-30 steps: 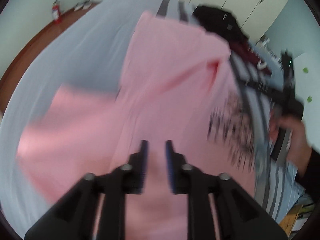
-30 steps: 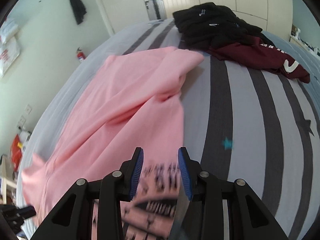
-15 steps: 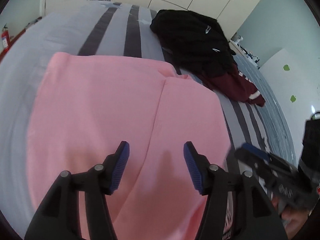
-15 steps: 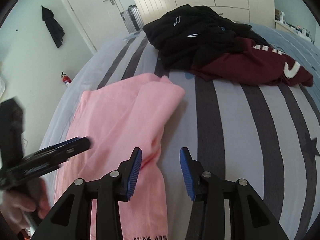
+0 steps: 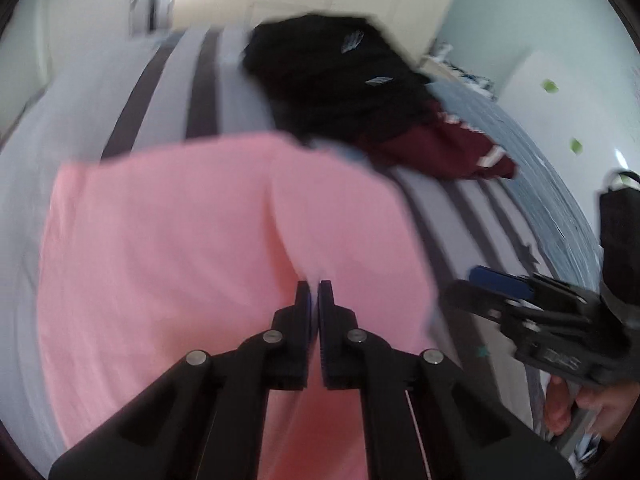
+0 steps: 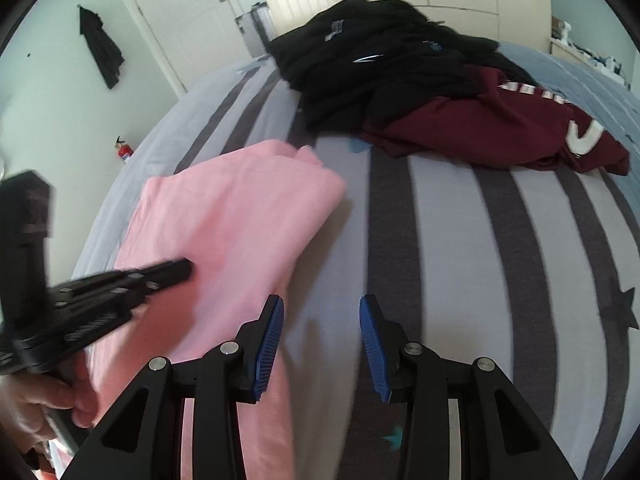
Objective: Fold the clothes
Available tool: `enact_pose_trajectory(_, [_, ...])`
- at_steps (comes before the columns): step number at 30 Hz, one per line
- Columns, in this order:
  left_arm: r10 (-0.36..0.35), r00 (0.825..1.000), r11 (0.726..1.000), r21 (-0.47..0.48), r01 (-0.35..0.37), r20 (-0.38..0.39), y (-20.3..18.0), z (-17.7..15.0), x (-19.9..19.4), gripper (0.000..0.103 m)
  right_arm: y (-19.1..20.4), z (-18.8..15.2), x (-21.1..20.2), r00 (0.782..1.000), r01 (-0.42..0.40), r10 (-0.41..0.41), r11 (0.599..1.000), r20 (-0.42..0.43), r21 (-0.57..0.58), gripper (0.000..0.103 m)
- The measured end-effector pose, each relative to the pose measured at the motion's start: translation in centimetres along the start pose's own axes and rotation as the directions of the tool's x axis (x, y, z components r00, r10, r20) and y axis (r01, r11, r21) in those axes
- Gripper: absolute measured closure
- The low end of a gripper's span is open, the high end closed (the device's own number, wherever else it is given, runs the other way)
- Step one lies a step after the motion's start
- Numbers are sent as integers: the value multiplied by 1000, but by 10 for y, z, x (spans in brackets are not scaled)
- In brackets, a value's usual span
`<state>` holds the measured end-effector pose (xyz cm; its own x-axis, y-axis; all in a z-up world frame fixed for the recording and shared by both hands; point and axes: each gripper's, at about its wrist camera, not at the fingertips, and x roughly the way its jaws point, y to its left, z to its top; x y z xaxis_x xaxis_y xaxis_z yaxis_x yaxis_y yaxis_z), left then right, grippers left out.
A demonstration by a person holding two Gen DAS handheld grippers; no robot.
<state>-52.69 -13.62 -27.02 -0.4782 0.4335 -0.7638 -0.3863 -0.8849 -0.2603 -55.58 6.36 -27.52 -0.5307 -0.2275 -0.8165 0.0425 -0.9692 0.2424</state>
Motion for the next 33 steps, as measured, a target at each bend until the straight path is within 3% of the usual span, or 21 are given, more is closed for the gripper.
enact_pose_trajectory(4, [-107,994,984,139,107,-8,-67,-14,-8,101,-25,-7,-20,999,26,-27,999,23,37,67])
enact_pose_trajectory(8, [-186,976,934,287,211,-110,-123,-46,-3,100,-58,-25,-36,998,61,-62,992,7,111,67])
enact_pose_trajectory(12, [-223,958,931,253,265,-182,-127,-62,-1,89,-79,-47,-38,995,95,-90,985,-40,145,67])
enact_pose_trajectory(21, [-163,980,978,115,176,-112,-93,-37,-4,72,-86,-66,-42,994,98,-89,981,-62,165,67])
enact_pose_trajectory(25, [-189,975,964,170,206,-113,-117,-30,8,59,-87,-70,-43,993,104,-94,981,-66,166,67])
enact_pose_trajectory(29, [-210,969,950,206,234,-132,-141,-26,32,58,-101,-76,-51,987,158,-150,975,-63,156,67])
enact_pose_trajectory(33, [-188,972,950,225,217,-144,-162,-24,60,58,-114,-84,-63,977,210,-204,965,-56,154,67])
